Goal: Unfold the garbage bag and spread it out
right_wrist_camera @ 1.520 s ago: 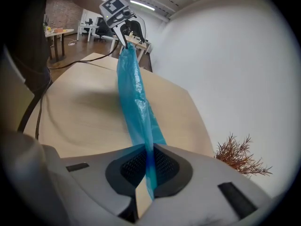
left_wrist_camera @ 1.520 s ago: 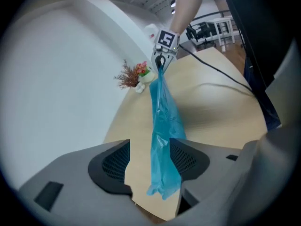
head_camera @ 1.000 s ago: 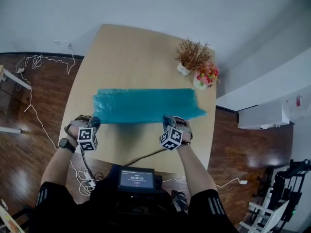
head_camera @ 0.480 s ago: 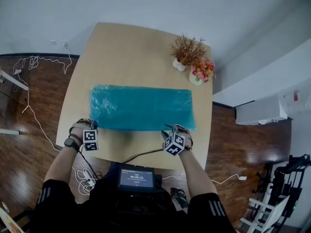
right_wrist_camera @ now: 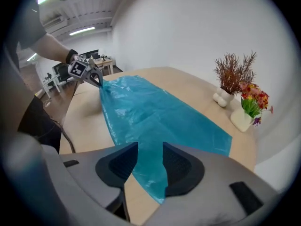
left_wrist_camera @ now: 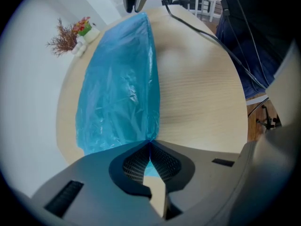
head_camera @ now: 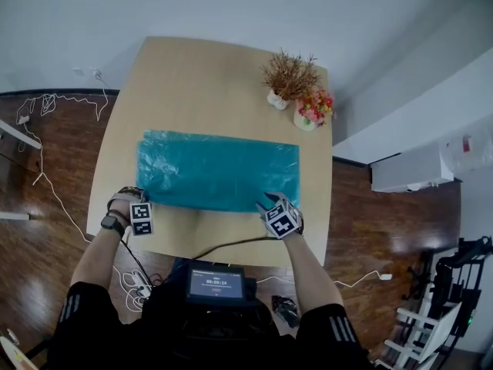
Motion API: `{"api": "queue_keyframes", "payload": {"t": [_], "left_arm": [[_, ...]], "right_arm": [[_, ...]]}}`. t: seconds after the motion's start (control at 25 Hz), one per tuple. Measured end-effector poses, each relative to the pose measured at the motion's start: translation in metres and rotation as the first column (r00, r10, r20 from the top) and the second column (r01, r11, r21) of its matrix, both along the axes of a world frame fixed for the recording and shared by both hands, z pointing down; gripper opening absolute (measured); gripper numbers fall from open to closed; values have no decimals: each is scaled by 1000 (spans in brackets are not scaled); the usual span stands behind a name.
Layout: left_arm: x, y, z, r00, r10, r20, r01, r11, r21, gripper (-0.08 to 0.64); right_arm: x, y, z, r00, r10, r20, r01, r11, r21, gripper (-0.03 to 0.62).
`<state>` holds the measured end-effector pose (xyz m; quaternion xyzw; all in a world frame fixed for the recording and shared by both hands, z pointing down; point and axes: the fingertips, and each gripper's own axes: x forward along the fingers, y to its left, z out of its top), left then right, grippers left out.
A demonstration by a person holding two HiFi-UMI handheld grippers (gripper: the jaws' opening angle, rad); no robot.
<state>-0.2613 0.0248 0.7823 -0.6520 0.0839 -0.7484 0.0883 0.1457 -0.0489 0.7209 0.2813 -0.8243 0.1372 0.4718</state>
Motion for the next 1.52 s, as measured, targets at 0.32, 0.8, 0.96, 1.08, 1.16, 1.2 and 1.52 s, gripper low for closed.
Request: {"api": "queue_keyframes", "payload": {"t": [0.32, 0.8, 0.96, 1.08, 1.16, 1.2, 1.52], "left_arm": [[-1, 1, 4, 993, -97, -71, 91, 992, -87, 157], [-27, -82, -89, 799, -441, -409, 477, 879, -16, 189], [-10, -145, -92, 746, -476, -465, 523, 852, -33, 189], [-1, -198, -77, 737, -494, -462, 535, 843, -48, 187], [8, -223, -66, 734, -514, -443, 537, 839, -85, 187], [11, -229, -59, 743, -521, -420, 529, 842, -106, 187], [6, -227, 7, 780, -567, -264, 531, 824, -199, 187]], "right_arm": [[6, -1, 54, 995, 18, -97, -29, 992, -120, 193], [2, 0, 56, 997, 20, -73, -30, 990, -141, 202], [1, 3, 55, 997, 16, -79, -28, 987, -157, 202], [0, 3, 54, 997, 18, -80, -30, 988, -152, 202], [0, 3, 54, 997, 25, -79, -36, 988, -151, 202], [0, 3, 53, 996, 28, -79, -40, 988, -152, 202], [-2, 1, 53, 997, 32, -72, -44, 985, -165, 202]]}}
